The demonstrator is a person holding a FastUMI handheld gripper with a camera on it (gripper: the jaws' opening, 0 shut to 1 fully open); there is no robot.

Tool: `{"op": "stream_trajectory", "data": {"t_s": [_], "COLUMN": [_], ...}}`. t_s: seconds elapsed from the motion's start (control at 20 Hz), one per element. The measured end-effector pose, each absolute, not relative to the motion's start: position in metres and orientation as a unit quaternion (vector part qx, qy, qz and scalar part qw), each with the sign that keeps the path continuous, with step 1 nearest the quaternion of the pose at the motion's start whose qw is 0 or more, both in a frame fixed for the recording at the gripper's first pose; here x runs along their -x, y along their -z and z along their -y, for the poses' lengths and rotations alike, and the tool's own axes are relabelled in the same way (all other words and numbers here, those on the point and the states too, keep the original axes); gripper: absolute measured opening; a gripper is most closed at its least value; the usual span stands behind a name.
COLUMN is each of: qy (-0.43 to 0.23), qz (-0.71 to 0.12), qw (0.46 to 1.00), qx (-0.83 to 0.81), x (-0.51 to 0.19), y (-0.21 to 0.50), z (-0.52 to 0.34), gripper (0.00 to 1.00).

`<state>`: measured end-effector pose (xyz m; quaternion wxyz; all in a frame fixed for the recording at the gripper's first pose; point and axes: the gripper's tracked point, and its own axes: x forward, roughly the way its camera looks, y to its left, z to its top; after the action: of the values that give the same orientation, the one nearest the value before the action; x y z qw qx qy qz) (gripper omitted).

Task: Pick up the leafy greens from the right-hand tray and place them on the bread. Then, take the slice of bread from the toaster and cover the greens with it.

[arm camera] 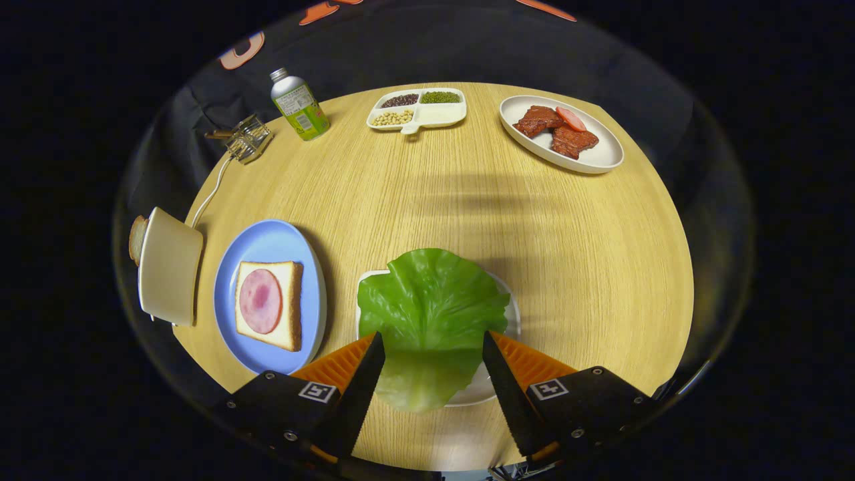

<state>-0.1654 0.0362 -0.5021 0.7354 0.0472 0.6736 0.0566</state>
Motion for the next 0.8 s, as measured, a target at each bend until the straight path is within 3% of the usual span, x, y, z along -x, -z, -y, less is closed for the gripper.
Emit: {"op": "stream_trajectory", "data": {"t_s": [0.45, 0.8], "qy": [-0.017, 0.0], "qz": [-0.706, -0.729], "qw": [0.707, 0.684], "qx": [-0.04, -0.035], "x": [0.167, 0.169], "y": [0.525, 0.526], "z": [-0.033, -0.031], "gripper": [0.89, 0.82]}}
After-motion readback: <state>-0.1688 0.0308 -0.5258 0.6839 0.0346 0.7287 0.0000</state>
